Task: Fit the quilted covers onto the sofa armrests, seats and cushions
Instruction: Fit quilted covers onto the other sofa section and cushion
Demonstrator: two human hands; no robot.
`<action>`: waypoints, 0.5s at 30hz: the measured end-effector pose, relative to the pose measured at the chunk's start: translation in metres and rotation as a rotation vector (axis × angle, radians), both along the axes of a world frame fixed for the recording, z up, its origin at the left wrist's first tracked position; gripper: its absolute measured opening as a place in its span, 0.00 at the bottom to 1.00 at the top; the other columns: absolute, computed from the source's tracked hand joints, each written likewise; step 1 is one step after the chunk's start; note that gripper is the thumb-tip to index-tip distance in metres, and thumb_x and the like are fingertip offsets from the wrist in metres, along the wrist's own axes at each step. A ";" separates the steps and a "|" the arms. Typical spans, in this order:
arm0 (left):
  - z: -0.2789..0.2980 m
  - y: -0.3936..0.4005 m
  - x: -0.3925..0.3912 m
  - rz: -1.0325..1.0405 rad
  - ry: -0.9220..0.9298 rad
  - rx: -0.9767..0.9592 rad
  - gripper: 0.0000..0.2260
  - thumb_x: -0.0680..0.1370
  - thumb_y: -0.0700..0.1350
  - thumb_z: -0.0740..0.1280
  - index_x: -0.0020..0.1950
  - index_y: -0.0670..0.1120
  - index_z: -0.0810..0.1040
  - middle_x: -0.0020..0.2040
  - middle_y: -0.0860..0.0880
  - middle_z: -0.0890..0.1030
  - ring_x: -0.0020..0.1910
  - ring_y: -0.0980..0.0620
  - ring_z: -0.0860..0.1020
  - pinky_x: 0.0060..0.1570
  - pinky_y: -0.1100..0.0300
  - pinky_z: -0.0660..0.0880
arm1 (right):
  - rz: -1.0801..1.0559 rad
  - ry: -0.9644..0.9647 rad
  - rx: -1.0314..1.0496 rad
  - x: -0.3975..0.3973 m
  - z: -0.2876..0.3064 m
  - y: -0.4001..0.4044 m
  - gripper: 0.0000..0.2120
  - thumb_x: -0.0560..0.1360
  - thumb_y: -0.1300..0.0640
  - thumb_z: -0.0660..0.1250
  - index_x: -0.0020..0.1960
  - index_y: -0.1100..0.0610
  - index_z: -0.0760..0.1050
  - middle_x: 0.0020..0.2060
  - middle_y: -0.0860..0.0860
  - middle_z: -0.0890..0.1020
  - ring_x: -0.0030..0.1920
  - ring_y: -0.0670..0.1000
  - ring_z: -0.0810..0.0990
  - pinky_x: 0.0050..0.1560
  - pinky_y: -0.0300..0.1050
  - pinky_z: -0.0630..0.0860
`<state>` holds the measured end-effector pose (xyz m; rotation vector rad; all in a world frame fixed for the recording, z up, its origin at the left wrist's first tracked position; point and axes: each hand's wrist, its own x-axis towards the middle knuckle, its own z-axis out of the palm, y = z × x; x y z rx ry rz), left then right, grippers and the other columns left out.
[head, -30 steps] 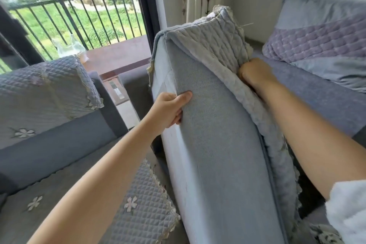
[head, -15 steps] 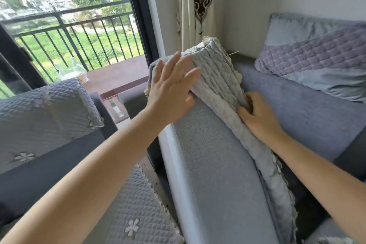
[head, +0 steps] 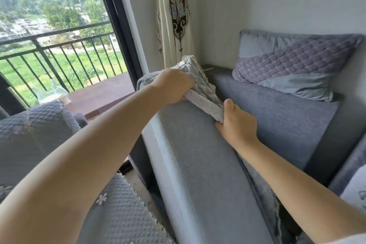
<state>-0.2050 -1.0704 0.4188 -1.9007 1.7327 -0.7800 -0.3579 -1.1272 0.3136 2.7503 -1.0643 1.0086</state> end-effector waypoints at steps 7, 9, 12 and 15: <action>0.005 -0.001 -0.009 -0.075 -0.084 0.142 0.14 0.79 0.43 0.58 0.65 0.43 0.65 0.63 0.47 0.70 0.57 0.49 0.76 0.52 0.59 0.73 | -0.003 -0.036 0.079 -0.011 0.003 -0.003 0.05 0.70 0.61 0.69 0.39 0.63 0.78 0.32 0.54 0.77 0.30 0.54 0.75 0.24 0.34 0.50; -0.001 0.004 -0.006 -0.179 -0.082 0.100 0.15 0.77 0.39 0.63 0.62 0.43 0.68 0.59 0.46 0.74 0.52 0.48 0.78 0.50 0.60 0.75 | 0.113 0.020 0.260 -0.016 0.004 -0.007 0.09 0.77 0.57 0.62 0.42 0.61 0.76 0.32 0.52 0.74 0.32 0.51 0.72 0.26 0.37 0.57; -0.003 0.013 0.004 -0.437 0.057 -0.037 0.19 0.57 0.31 0.77 0.43 0.38 0.75 0.34 0.45 0.79 0.27 0.47 0.79 0.25 0.57 0.78 | 0.289 -0.111 0.504 -0.027 0.015 -0.019 0.10 0.76 0.59 0.63 0.45 0.66 0.78 0.34 0.58 0.80 0.35 0.56 0.76 0.34 0.45 0.66; -0.010 0.018 0.012 -0.464 0.153 -0.137 0.18 0.54 0.31 0.78 0.38 0.39 0.75 0.27 0.47 0.77 0.23 0.49 0.77 0.20 0.59 0.76 | 0.280 -0.058 0.423 -0.026 0.009 -0.016 0.12 0.75 0.57 0.64 0.53 0.64 0.76 0.42 0.58 0.82 0.40 0.56 0.79 0.38 0.46 0.70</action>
